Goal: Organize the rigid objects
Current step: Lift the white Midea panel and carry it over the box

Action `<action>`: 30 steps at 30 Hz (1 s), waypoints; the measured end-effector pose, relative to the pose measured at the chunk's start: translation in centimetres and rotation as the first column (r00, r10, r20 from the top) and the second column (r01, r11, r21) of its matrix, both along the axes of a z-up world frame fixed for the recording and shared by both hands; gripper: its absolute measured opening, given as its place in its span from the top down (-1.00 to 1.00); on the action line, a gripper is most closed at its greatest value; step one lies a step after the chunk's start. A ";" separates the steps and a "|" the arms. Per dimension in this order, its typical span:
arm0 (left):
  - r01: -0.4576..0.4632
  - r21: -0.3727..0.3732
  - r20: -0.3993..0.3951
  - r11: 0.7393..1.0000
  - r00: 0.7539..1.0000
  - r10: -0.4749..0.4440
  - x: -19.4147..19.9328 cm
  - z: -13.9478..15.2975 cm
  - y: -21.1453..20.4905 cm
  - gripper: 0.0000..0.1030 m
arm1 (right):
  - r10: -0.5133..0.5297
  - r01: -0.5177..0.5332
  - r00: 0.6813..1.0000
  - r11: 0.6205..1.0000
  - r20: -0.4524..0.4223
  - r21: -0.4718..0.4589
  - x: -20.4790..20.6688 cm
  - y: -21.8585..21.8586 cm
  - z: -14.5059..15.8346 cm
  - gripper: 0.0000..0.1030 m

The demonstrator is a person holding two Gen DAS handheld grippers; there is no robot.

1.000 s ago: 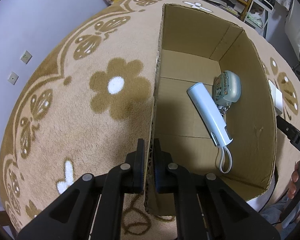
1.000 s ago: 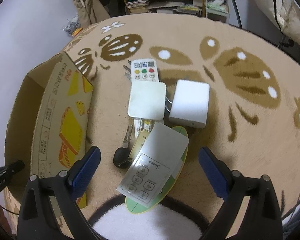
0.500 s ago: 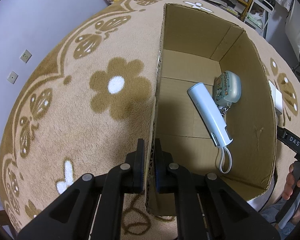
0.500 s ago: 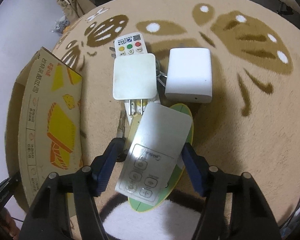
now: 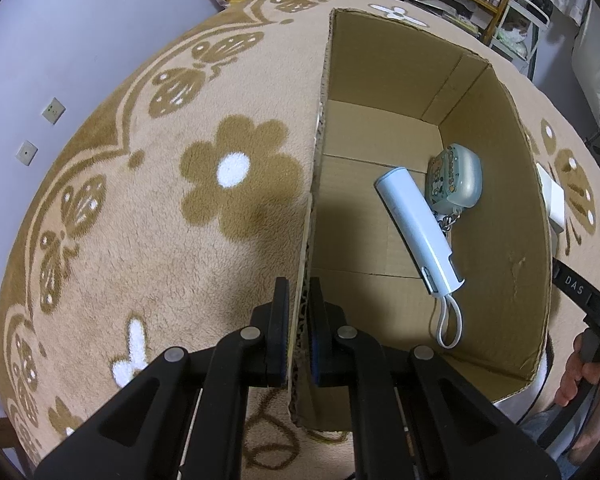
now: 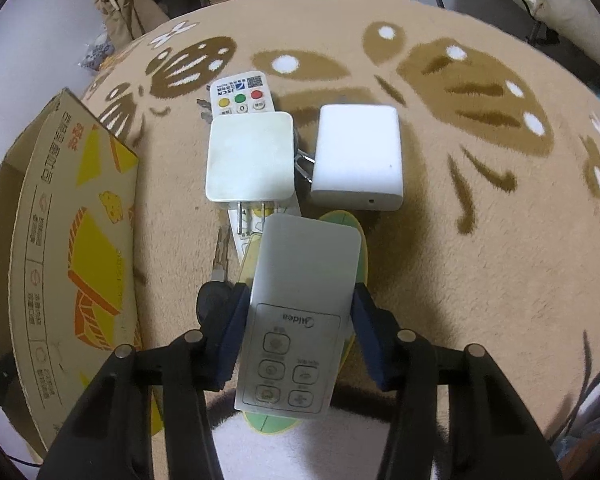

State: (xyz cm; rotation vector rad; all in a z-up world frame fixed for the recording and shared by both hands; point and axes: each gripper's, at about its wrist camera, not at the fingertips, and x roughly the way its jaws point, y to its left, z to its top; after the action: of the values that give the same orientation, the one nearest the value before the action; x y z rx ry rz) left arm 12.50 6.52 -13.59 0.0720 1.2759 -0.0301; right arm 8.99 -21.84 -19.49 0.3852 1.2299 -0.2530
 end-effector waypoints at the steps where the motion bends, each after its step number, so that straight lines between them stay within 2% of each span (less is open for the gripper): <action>1: 0.002 0.004 0.001 1.000 1.000 -0.002 0.0 0.0 0.0 0.86 | 0.002 -0.002 1.000 1.000 0.005 -0.009 0.0 0.1 0.2 -0.06; 17: -0.004 0.013 0.002 1.000 1.000 0.004 -0.1 -0.2 -0.1 0.86 | 0.075 -0.073 0.988 0.997 0.136 -0.021 0.2 1.7 4.8 -0.06; 30: 0.000 0.017 0.001 1.000 1.000 0.000 -0.1 0.0 -0.1 0.86 | 0.164 -0.175 0.931 0.985 0.325 0.007 1.7 4.4 10.2 -0.06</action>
State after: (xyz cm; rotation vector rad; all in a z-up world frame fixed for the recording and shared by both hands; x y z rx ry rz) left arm 12.40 6.37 -13.59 0.0860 1.2757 -0.0191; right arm 10.74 -17.45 -9.28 0.3335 0.9368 -0.0162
